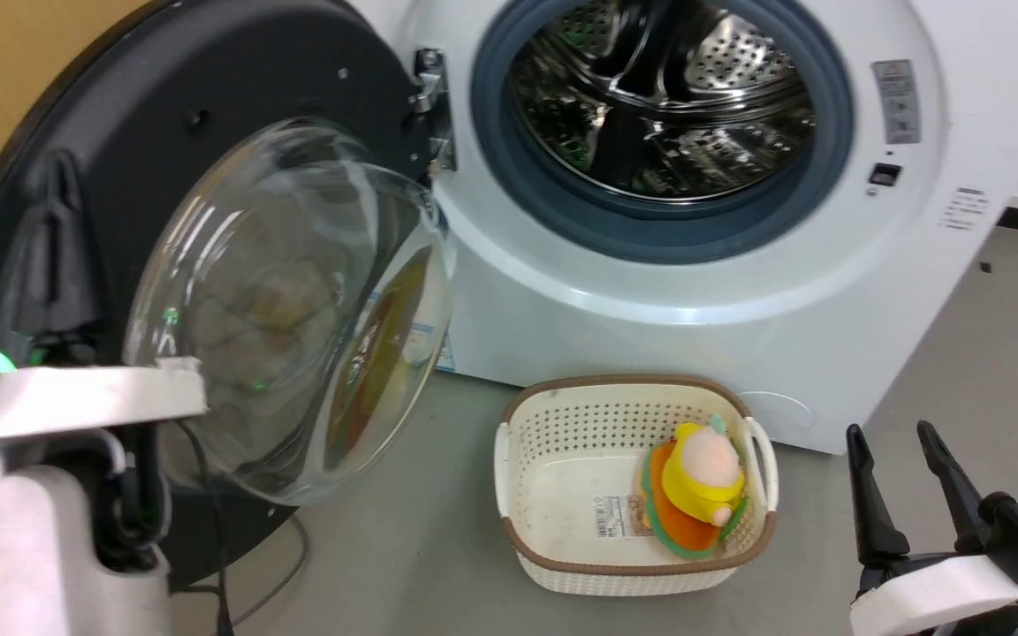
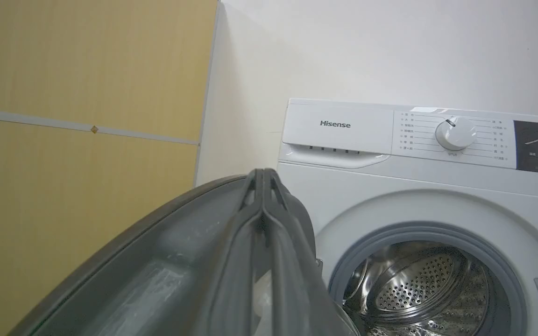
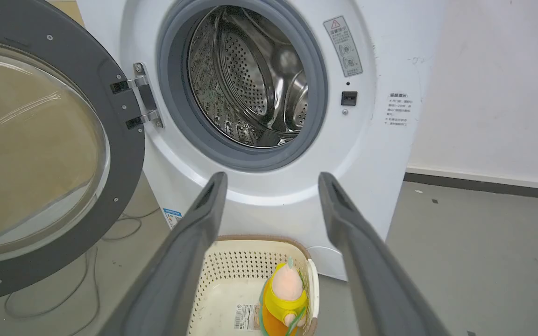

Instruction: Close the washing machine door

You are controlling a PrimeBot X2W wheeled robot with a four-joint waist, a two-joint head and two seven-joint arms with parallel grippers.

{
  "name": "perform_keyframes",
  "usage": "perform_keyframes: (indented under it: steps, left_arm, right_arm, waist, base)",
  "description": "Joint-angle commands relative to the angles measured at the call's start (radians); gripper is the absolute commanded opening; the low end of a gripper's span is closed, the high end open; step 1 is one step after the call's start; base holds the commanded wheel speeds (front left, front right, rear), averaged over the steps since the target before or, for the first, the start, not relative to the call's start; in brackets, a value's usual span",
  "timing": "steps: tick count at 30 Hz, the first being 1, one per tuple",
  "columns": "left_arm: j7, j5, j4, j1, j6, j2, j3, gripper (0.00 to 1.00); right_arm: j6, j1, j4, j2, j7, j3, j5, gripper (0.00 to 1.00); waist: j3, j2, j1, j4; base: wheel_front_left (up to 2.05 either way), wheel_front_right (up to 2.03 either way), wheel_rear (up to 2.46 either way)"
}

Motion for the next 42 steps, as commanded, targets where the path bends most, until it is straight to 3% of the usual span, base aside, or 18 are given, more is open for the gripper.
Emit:
perform_keyframes:
  steps: [1, 18, 31, 42]
  left_arm:
    - [-0.009, -0.025, 0.003, -0.034, -0.009, 0.012, 0.021, 0.0]
    - [0.055, -0.333, 0.154, -0.143, -0.008, 0.091, 0.25, 0.0]
    - [0.258, -0.648, 0.369, -0.19, 0.01, 0.11, 0.393, 0.0]
    - [0.468, -0.833, 0.451, -0.135, -0.048, 0.109, 0.413, 0.0]
  right_arm:
    - [0.0, 0.003, 0.001, 0.002, -0.011, -0.006, 0.009, 1.0]
    - [0.001, -0.003, 0.007, 0.003, -0.046, -0.027, 0.035, 1.0]
    - [0.001, -0.009, 0.008, 0.004, -0.071, -0.049, 0.042, 1.0]
    - [0.001, -0.013, 0.009, 0.004, -0.094, -0.066, 0.052, 1.0]
  waist:
    - [0.006, 0.0, 0.0, 0.023]
    - [0.035, 0.0, 0.0, 0.121]
    - [0.066, 0.0, 0.0, 0.16]
    - [0.087, 0.0, 0.0, 0.191]
  base:
    - [0.0, 0.0, 0.0]
    - [0.0, 0.0, 0.0]
    - [0.0, 0.0, 0.0]
    - [0.0, 0.0, 0.0]
